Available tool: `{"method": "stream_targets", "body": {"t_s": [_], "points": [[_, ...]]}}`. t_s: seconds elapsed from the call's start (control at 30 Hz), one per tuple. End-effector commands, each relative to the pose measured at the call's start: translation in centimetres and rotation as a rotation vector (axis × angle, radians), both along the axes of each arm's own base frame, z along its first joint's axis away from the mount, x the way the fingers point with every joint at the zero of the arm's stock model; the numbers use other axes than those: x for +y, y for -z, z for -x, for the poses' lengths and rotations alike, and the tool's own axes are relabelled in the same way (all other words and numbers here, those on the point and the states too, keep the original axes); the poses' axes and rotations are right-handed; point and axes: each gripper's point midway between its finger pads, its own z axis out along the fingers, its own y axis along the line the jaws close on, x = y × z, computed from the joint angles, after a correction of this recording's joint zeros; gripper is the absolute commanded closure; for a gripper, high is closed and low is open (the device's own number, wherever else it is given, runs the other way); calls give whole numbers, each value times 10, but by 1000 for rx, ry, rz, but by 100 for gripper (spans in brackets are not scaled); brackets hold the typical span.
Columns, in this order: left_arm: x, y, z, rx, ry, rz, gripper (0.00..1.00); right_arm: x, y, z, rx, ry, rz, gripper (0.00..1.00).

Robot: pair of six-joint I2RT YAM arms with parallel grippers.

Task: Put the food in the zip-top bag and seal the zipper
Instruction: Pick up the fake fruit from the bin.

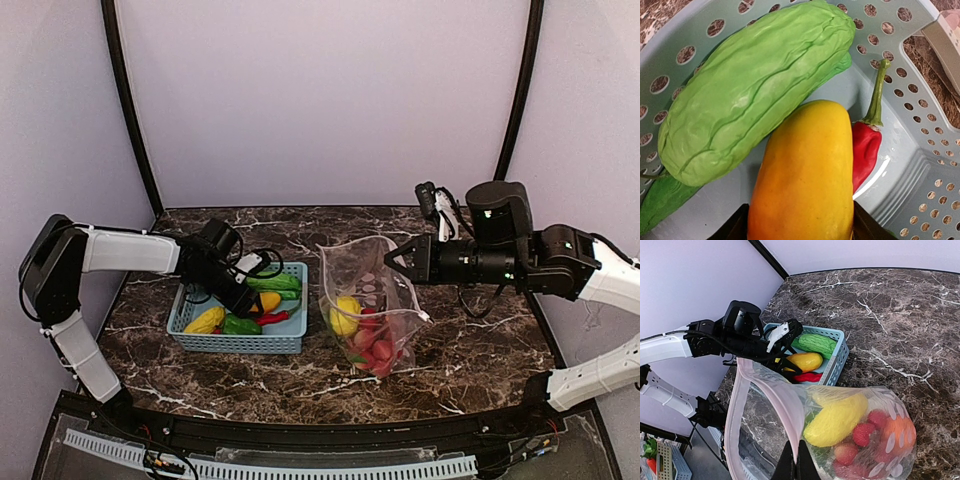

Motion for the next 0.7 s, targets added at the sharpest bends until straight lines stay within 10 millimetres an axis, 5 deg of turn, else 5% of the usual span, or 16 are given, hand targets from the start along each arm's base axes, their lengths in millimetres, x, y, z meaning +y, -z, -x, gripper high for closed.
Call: {"method": "stream_targets", "body": {"t_s": [0.0, 0.37, 0.67], "points": [[4, -3, 1, 4, 2, -24, 40, 4, -13, -5, -21, 7, -39, 100], [1, -24, -1, -39, -15, 25, 47, 3, -14, -5, -19, 9, -43, 100], [1, -111, -13, -236, -96, 156, 48, 6, -12, -5, -18, 2, -33, 100]]}}
